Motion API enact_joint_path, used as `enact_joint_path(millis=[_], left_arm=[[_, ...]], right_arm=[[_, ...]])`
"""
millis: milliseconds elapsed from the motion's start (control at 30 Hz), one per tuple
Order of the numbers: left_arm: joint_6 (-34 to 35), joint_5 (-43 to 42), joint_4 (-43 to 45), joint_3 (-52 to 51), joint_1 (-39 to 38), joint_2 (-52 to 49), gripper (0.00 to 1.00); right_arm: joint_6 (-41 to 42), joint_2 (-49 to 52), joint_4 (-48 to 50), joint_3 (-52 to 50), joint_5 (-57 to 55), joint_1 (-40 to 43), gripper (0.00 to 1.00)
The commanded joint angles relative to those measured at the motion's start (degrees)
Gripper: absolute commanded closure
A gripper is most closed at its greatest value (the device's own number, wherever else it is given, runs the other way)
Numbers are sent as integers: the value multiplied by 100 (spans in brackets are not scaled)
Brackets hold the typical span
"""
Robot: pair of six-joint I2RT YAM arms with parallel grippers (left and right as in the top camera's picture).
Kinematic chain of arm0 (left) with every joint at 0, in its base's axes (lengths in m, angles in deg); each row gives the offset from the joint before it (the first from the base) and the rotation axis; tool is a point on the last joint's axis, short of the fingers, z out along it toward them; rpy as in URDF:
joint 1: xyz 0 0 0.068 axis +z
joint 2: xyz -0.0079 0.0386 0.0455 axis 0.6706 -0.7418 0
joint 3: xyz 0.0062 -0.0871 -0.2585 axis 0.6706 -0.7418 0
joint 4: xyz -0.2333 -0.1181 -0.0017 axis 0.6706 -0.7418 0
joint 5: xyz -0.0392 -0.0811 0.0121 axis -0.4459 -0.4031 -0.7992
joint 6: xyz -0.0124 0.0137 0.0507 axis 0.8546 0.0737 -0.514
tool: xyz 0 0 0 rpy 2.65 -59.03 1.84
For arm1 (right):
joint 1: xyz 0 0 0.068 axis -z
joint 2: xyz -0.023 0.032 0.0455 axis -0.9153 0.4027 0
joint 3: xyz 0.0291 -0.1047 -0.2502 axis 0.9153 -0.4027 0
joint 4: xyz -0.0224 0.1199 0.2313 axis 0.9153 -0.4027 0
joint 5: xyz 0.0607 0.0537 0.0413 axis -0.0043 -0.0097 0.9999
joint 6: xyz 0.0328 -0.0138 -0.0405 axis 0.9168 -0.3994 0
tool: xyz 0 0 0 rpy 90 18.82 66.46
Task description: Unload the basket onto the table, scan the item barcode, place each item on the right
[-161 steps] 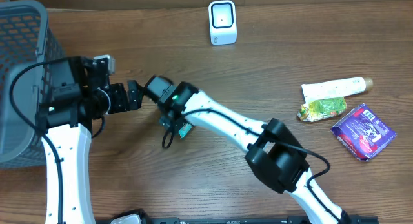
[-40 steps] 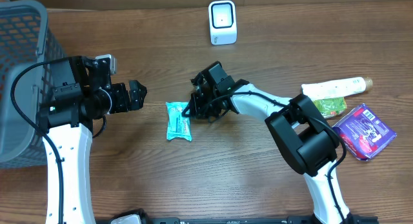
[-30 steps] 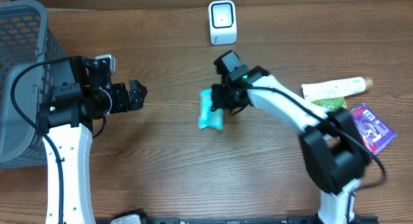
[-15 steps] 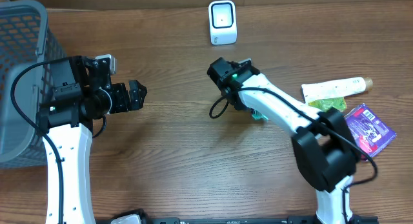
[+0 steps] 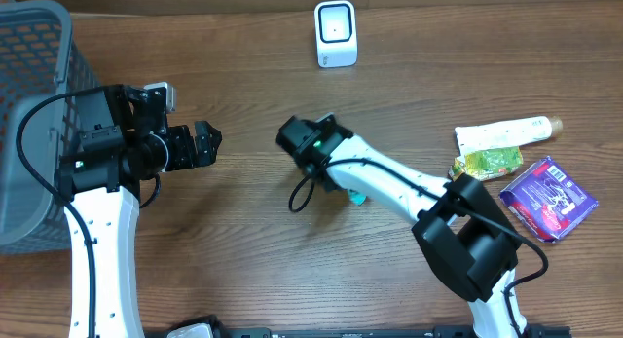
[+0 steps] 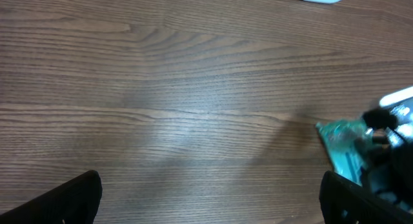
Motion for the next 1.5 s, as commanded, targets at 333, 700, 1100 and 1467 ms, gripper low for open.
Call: enact_joint_path(millis=[333, 700, 1100, 1467], left_arm=[[-50, -85, 4, 74, -26, 26, 1], [-50, -85, 4, 74, -26, 26, 0], [-48, -85, 4, 74, -26, 26, 1], [-48, -83, 4, 74, -26, 26, 1]], right_arm=[[-269, -4, -79, 98, 960, -232, 65], [-1123, -4, -251, 96, 1469, 0, 5], [-2712, -4, -732, 57, 5768, 2109, 7], [-2647, -4, 44, -1106, 6780, 2194, 9]])
